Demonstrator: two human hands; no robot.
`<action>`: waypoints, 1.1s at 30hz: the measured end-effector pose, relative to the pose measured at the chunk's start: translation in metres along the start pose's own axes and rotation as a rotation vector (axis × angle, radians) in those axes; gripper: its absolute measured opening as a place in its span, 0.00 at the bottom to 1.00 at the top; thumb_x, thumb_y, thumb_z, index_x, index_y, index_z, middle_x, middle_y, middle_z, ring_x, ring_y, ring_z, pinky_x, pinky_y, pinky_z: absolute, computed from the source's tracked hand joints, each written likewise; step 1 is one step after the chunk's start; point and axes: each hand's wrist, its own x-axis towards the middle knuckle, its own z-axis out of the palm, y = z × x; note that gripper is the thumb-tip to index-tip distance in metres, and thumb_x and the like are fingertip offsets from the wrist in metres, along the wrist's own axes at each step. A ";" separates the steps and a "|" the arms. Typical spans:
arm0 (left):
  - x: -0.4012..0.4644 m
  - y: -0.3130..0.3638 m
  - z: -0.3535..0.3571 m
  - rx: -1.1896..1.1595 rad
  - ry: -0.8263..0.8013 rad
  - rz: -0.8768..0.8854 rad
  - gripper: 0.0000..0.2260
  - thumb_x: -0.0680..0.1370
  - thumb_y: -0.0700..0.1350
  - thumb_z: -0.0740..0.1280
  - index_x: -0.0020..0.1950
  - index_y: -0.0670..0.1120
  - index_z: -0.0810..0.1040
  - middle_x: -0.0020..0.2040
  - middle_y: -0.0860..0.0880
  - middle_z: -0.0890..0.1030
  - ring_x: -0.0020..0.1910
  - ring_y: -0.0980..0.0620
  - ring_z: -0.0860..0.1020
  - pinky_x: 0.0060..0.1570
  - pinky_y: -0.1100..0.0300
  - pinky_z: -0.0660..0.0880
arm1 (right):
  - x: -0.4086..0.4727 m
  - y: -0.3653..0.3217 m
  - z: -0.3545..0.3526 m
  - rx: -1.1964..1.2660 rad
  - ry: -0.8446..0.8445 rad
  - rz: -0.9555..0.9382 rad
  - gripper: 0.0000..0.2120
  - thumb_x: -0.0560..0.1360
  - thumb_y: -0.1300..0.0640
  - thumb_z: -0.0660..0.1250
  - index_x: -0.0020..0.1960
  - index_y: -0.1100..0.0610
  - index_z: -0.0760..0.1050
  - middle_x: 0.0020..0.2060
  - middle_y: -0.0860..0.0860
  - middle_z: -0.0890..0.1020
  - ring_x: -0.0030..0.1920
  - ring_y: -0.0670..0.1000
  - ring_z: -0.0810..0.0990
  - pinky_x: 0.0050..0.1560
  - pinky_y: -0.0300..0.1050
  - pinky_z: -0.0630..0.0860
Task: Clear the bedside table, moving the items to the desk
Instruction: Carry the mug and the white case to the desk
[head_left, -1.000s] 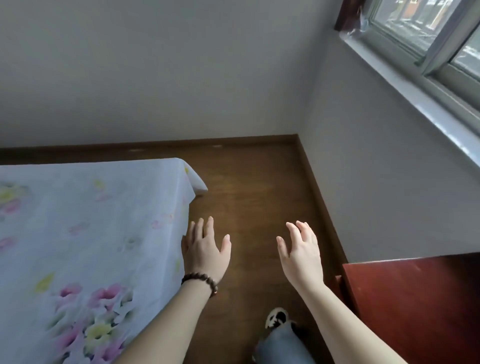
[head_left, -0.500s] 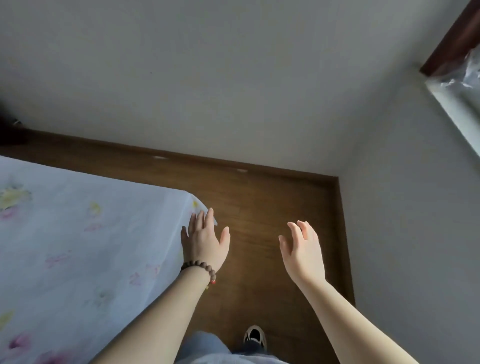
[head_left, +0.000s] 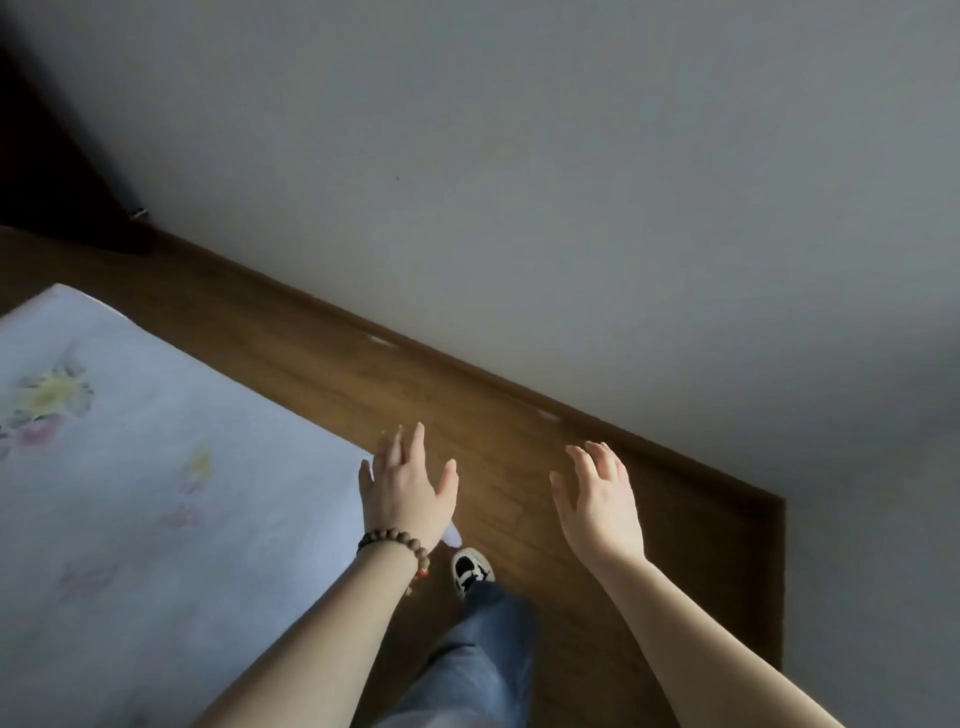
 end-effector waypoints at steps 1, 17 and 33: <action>0.026 -0.002 -0.002 -0.002 0.017 -0.021 0.28 0.78 0.60 0.58 0.75 0.49 0.61 0.75 0.46 0.65 0.74 0.46 0.62 0.68 0.42 0.65 | 0.030 -0.007 0.003 -0.012 -0.023 -0.025 0.22 0.78 0.47 0.58 0.69 0.56 0.68 0.70 0.55 0.68 0.73 0.55 0.58 0.72 0.51 0.60; 0.304 -0.053 -0.066 -0.174 0.139 -0.485 0.29 0.80 0.58 0.55 0.78 0.48 0.54 0.78 0.47 0.57 0.78 0.47 0.50 0.75 0.44 0.51 | 0.379 -0.186 0.075 -0.004 -0.310 -0.393 0.21 0.79 0.48 0.57 0.70 0.54 0.65 0.70 0.53 0.66 0.71 0.55 0.61 0.70 0.54 0.63; 0.586 -0.161 -0.173 -0.131 0.372 -0.875 0.28 0.80 0.59 0.52 0.78 0.49 0.54 0.78 0.48 0.58 0.77 0.47 0.52 0.75 0.46 0.51 | 0.678 -0.440 0.199 -0.025 -0.435 -0.928 0.23 0.79 0.46 0.54 0.68 0.58 0.67 0.67 0.57 0.71 0.69 0.57 0.65 0.68 0.55 0.66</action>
